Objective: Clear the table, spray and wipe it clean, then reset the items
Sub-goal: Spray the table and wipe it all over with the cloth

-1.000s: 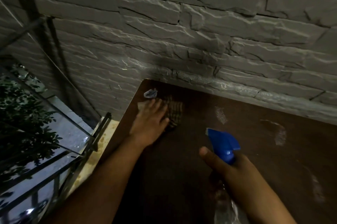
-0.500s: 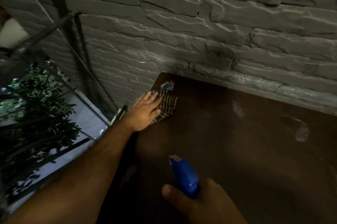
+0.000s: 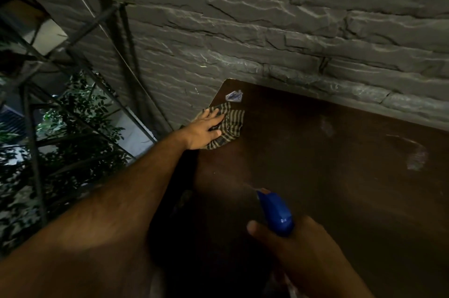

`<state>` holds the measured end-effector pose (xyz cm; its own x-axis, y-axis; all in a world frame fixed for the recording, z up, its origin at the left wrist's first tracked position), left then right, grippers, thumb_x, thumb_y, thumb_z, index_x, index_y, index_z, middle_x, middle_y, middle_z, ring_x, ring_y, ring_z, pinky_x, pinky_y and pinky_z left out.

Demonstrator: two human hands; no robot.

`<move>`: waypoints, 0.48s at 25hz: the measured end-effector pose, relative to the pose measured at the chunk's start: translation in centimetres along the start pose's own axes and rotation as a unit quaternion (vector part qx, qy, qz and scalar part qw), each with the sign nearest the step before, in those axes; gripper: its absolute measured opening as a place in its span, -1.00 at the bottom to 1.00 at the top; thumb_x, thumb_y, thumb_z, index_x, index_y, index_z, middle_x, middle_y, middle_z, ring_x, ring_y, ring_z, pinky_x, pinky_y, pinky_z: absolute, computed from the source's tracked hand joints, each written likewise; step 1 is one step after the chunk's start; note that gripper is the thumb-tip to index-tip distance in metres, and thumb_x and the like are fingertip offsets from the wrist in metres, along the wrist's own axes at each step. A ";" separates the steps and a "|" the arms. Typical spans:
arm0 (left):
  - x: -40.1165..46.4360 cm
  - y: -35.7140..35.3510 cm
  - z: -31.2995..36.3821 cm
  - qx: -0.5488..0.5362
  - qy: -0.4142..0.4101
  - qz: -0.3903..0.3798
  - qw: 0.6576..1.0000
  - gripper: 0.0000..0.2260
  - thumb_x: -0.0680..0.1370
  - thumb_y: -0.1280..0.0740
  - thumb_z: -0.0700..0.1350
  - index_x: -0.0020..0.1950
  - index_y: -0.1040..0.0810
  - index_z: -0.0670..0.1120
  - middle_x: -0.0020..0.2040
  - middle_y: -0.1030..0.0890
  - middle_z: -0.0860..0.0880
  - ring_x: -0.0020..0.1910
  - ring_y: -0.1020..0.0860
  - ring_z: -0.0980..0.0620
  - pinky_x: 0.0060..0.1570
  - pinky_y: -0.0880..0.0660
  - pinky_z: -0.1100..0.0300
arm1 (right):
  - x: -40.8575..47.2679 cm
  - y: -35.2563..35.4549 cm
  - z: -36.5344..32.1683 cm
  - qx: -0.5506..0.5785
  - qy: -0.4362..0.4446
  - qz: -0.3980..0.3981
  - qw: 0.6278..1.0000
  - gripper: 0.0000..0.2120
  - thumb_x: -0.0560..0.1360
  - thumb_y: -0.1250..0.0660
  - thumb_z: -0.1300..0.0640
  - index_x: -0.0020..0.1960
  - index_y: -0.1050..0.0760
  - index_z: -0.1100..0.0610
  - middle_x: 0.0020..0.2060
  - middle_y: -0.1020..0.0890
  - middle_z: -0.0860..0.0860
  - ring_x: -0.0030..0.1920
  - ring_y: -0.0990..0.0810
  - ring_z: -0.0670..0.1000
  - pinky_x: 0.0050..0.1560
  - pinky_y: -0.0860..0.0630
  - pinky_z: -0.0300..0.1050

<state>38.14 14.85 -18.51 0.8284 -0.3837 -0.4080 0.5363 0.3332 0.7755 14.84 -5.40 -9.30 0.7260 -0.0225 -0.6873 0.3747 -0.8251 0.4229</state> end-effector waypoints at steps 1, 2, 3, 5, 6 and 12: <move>-0.3 -0.1 0.2 0.000 0.005 0.003 1.000 -0.48 0.66 -0.16 -0.04 0.58 -0.04 0.02 0.59 0.08 0.01 0.55 0.21 0.01 0.47 0.23 0.09 | -0.3 0.8 1.0 -0.005 -0.015 0.003 1.000 -0.54 0.23 -0.36 -0.42 -0.25 -0.52 -0.02 -0.31 -0.60 -0.07 -0.20 -0.61 -0.03 -0.27 -0.42 -0.19; -0.6 -0.3 0.4 0.011 0.011 0.006 1.000 -0.48 0.66 -0.15 -0.02 0.58 -0.03 0.01 0.59 0.09 0.00 0.55 0.21 0.01 0.46 0.24 0.09 | -0.6 1.4 1.8 0.001 -0.024 0.007 1.000 -0.53 0.21 -0.37 -0.42 -0.21 -0.54 -0.02 -0.28 -0.62 -0.06 -0.20 -0.62 -0.04 -0.28 -0.43 -0.19; -1.0 -0.5 0.7 0.040 0.018 0.013 0.999 -0.48 0.67 -0.12 0.01 0.58 -0.01 0.01 0.60 0.10 -0.01 0.55 0.21 0.00 0.47 0.25 0.07 | -0.9 1.7 2.4 0.014 -0.026 0.007 1.000 -0.56 0.21 -0.39 -0.40 -0.21 -0.53 -0.04 -0.28 -0.62 -0.07 -0.19 -0.63 -0.04 -0.28 -0.43 -0.20; -2.3 -1.7 2.1 0.130 0.032 0.045 0.990 -0.45 0.66 -0.06 0.12 0.59 0.05 0.00 0.59 0.13 -0.04 0.56 0.21 -0.03 0.47 0.25 0.02 | -1.7 1.8 2.7 0.030 -0.016 0.008 0.999 -0.64 0.23 -0.43 -0.35 -0.28 -0.45 -0.10 -0.31 -0.56 -0.11 -0.15 -0.61 -0.04 -0.28 -0.40 -0.23; -3.4 -2.8 3.3 0.164 0.030 0.064 0.984 -0.42 0.64 -0.03 0.17 0.59 0.07 0.01 0.59 0.15 -0.03 0.55 0.22 -0.03 0.47 0.24 0.01 | -2.1 1.7 2.7 0.031 -0.008 0.013 0.999 -0.67 0.23 -0.45 -0.33 -0.27 -0.43 -0.13 -0.29 -0.54 -0.12 -0.11 -0.60 -0.03 -0.25 -0.40 -0.23; -9.9 -7.5 5.0 0.217 -0.130 0.100 0.962 -0.39 0.59 0.13 0.31 0.57 -0.06 0.07 0.59 0.04 0.04 0.56 0.16 0.05 0.50 0.22 0.07 | -3.7 1.8 2.0 0.081 0.040 -0.030 0.995 -0.74 0.28 -0.43 -0.26 -0.12 -0.39 -0.43 -0.30 -0.55 -0.15 -0.20 -0.57 -0.12 -0.15 -0.47 -0.21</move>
<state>25.10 11.89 -17.84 0.8093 -0.5704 -0.1402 0.2061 0.0523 0.9771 11.67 -7.90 -7.12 0.7513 0.0691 -0.6564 0.3254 -0.9040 0.2772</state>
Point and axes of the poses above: each hand's wrist, its own x-axis towards the middle knuckle, its own y-axis out of the back of the hand, z = x × y, the point moved 5 cm from there along x, towards the middle knuckle
